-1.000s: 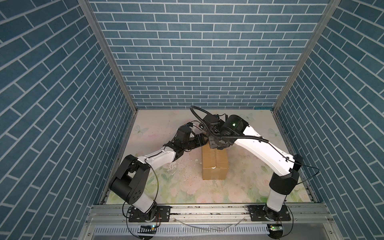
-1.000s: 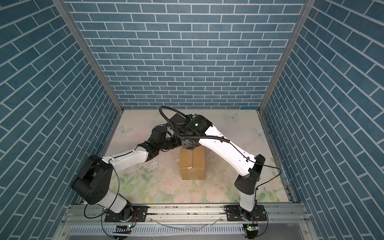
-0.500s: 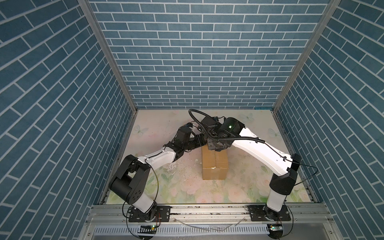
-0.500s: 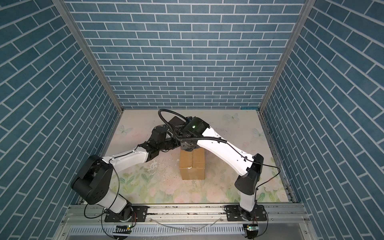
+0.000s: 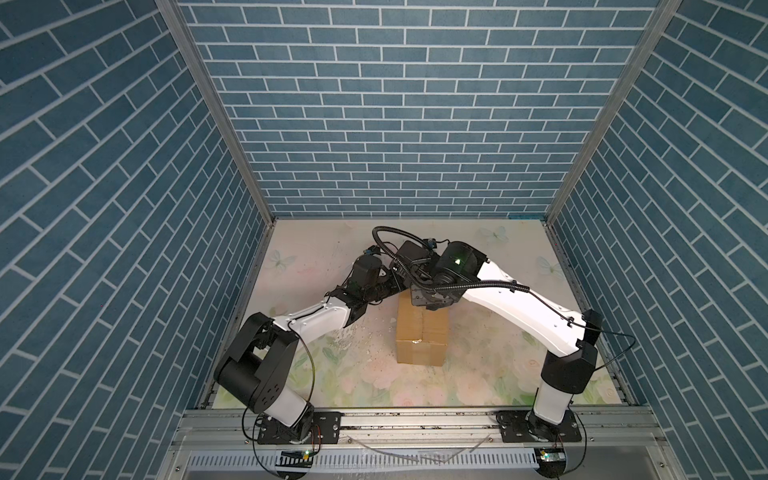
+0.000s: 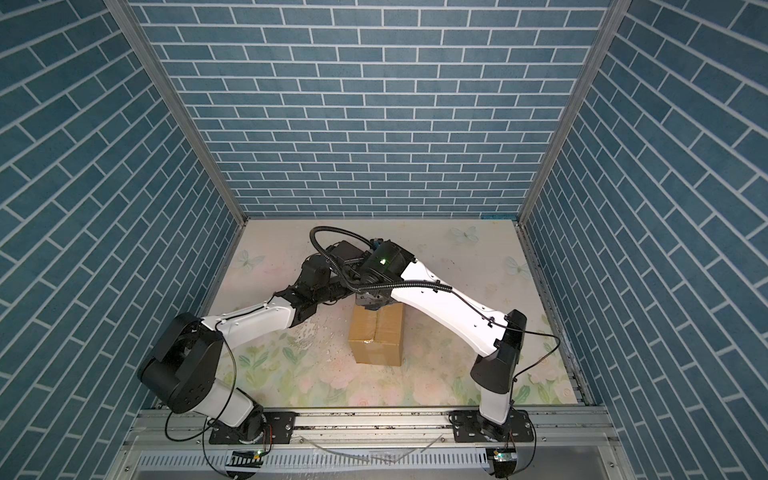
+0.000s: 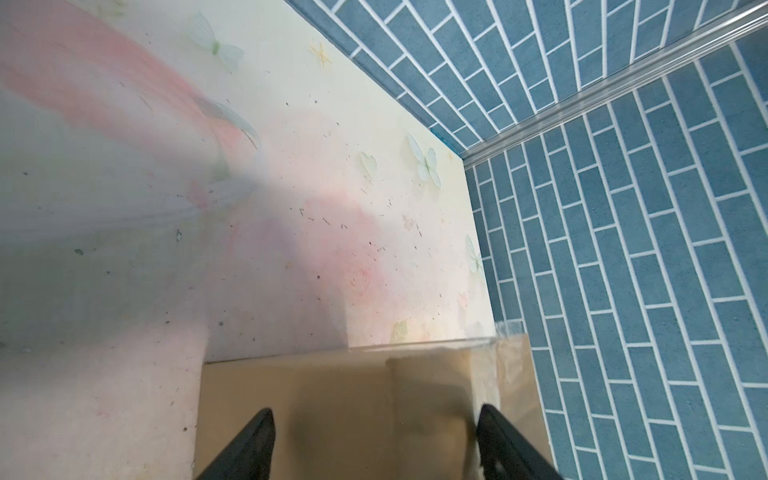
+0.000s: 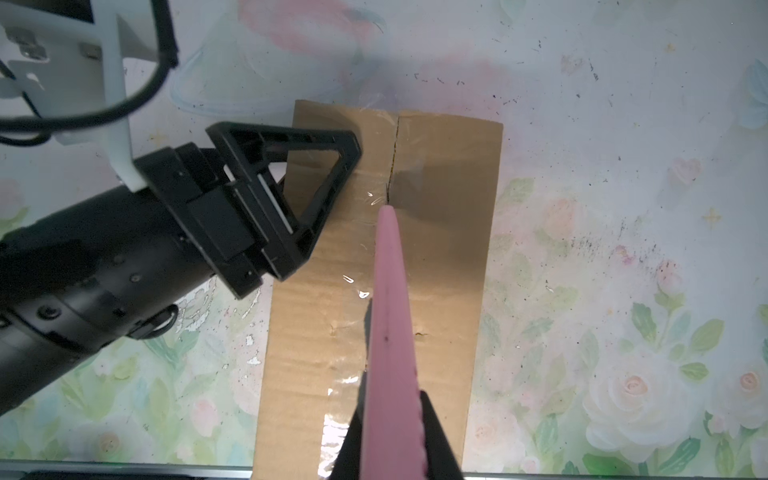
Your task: Unpack the express box
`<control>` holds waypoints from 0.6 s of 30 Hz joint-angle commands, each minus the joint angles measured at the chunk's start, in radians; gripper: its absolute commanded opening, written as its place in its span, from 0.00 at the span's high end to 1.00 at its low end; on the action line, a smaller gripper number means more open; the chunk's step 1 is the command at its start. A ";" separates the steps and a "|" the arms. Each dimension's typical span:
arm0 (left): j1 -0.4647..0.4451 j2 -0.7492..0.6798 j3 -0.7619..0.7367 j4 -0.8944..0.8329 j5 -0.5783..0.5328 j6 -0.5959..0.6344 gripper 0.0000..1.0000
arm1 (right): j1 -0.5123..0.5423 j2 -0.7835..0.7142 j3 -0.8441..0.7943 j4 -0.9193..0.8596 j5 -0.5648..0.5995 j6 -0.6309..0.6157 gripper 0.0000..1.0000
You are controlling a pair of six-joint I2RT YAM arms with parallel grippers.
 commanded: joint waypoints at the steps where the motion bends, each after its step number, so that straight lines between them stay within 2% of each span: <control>1: -0.001 -0.014 -0.035 -0.037 -0.064 -0.013 0.23 | 0.020 -0.037 -0.021 -0.075 -0.037 0.066 1.00; 5: 0.000 -0.086 -0.053 -0.088 -0.041 -0.013 0.22 | 0.016 -0.047 -0.034 -0.082 -0.019 0.061 1.00; 9: 0.014 -0.237 -0.040 -0.280 0.028 0.066 0.18 | 0.009 -0.070 -0.073 -0.061 -0.020 0.051 1.00; 13: 0.021 -0.384 0.026 -0.578 0.135 0.216 0.16 | -0.010 -0.100 -0.117 -0.033 -0.033 0.030 1.00; 18: -0.005 -0.517 0.102 -0.957 0.163 0.373 0.16 | -0.047 -0.137 -0.167 0.016 -0.066 -0.007 1.00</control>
